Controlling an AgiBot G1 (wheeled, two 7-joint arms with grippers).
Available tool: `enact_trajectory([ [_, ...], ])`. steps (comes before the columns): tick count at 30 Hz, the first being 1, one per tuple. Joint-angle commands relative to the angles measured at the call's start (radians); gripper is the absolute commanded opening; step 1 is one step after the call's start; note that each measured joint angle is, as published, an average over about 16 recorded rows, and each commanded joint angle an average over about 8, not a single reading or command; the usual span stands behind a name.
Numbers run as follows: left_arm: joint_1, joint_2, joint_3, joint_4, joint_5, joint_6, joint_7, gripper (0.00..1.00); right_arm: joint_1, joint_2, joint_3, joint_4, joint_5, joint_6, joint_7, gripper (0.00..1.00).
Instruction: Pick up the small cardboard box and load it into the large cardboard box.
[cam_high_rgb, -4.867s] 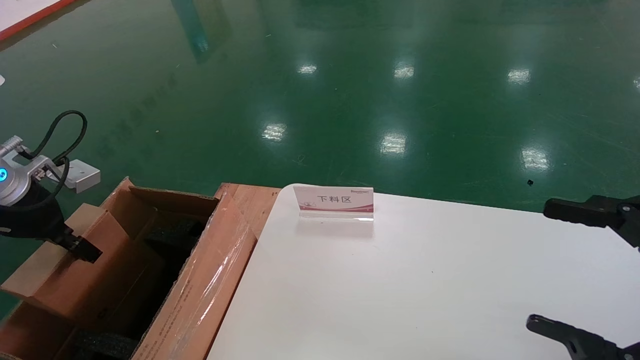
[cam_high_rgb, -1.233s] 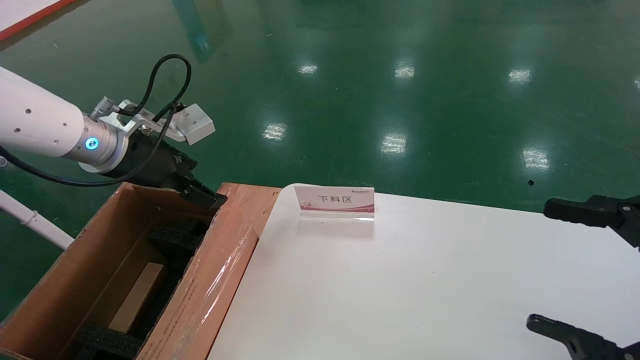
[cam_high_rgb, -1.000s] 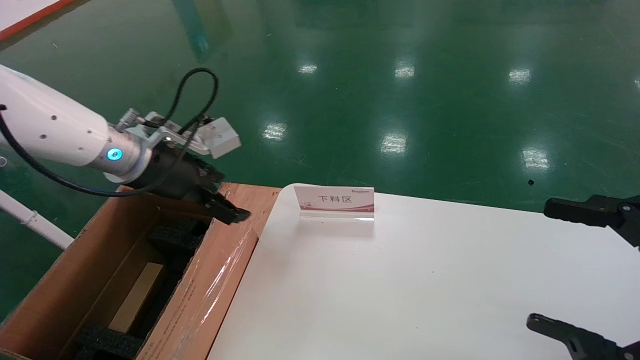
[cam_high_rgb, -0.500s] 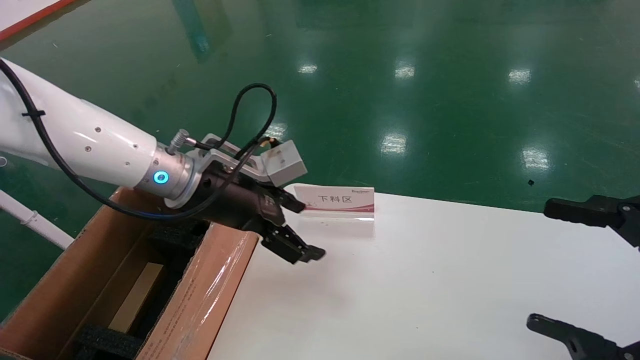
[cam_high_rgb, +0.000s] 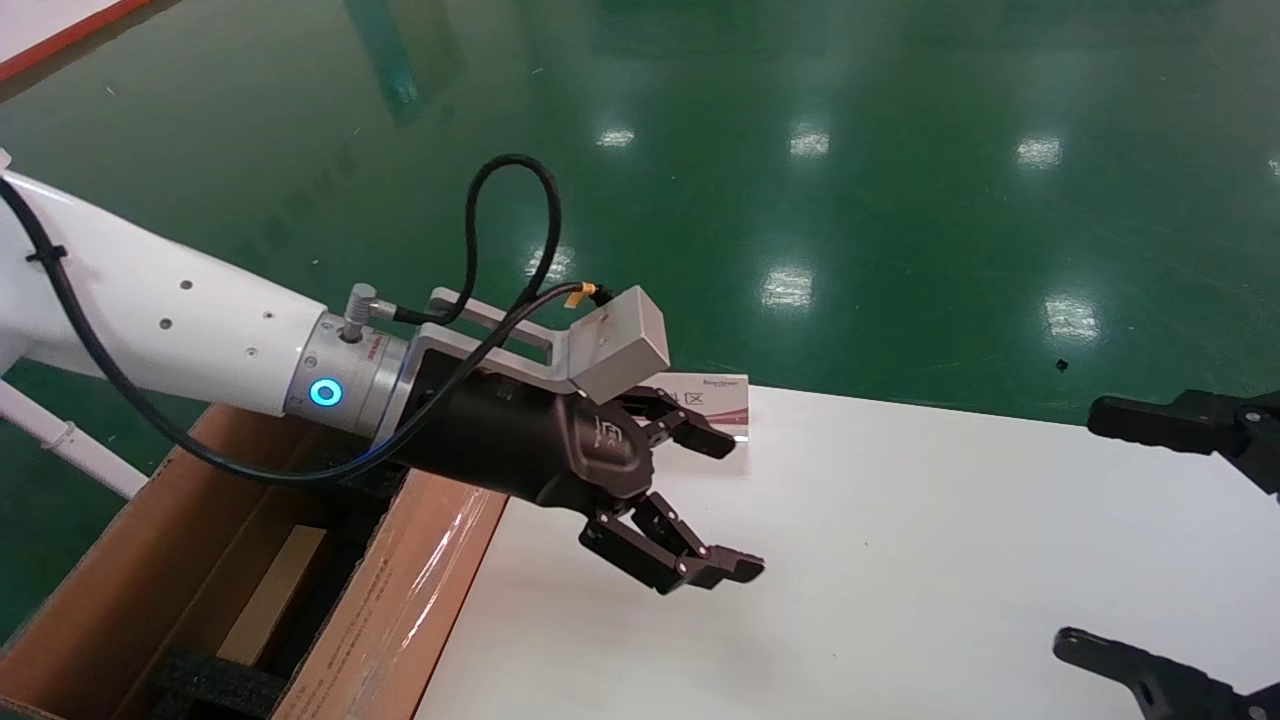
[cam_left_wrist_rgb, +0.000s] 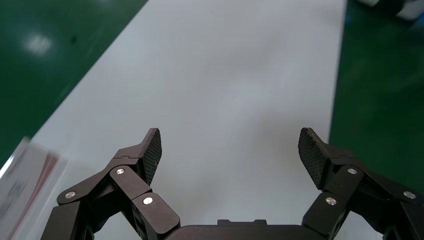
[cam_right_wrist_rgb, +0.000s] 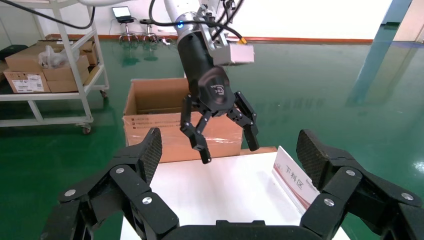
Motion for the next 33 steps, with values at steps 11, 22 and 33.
enact_trajectory([
  [11,0.286,0.005,-0.404,0.013,-0.128,0.13,0.21,1.0,0.0,0.0,-0.001,0.0,0.0,0.0,0.0,1.0],
  [22,0.532,0.01,-0.752,0.024,-0.237,0.242,0.39,1.0,0.0,0.0,-0.001,0.0,0.001,0.0,0.0,1.0],
  [33,0.603,0.011,-0.852,0.028,-0.27,0.274,0.427,1.0,0.0,0.001,-0.001,0.0,0.001,0.001,-0.001,1.0],
])
